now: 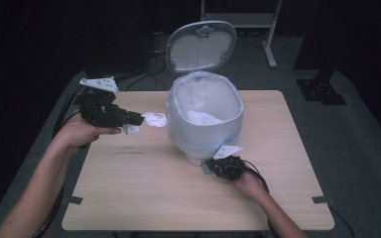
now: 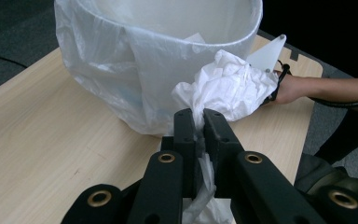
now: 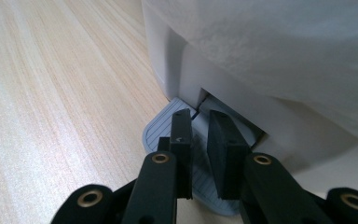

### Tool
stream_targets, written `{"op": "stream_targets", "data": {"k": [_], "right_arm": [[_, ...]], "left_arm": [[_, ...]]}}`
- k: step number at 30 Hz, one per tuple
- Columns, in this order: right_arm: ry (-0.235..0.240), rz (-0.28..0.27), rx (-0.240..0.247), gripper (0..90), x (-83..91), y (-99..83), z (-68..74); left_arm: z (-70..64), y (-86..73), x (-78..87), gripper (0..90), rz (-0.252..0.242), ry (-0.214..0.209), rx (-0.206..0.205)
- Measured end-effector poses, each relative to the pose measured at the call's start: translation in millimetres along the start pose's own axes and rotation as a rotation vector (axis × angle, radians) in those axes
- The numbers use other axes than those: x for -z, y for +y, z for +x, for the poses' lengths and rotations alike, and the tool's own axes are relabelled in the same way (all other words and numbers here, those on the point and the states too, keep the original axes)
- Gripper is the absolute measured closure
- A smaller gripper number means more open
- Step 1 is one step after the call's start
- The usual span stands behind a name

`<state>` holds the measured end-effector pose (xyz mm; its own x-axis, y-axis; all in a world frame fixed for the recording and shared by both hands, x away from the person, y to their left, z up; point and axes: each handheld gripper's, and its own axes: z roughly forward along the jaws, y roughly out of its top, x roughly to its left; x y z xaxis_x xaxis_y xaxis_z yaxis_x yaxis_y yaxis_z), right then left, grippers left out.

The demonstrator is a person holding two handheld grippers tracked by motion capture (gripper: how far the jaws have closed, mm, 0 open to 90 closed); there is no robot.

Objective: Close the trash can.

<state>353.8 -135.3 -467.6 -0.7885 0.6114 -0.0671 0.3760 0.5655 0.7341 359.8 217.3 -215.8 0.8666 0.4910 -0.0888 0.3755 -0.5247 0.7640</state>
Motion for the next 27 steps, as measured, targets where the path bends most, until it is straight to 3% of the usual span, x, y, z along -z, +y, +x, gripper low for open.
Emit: {"op": "stream_targets", "data": {"k": [27], "right_arm": [[-0.005,-0.005,0.006,79.5,-0.1,-0.5,0.3]], "left_arm": [[-0.9,34.9,-10.5,84.5,0.007,0.000,-0.020]]}}
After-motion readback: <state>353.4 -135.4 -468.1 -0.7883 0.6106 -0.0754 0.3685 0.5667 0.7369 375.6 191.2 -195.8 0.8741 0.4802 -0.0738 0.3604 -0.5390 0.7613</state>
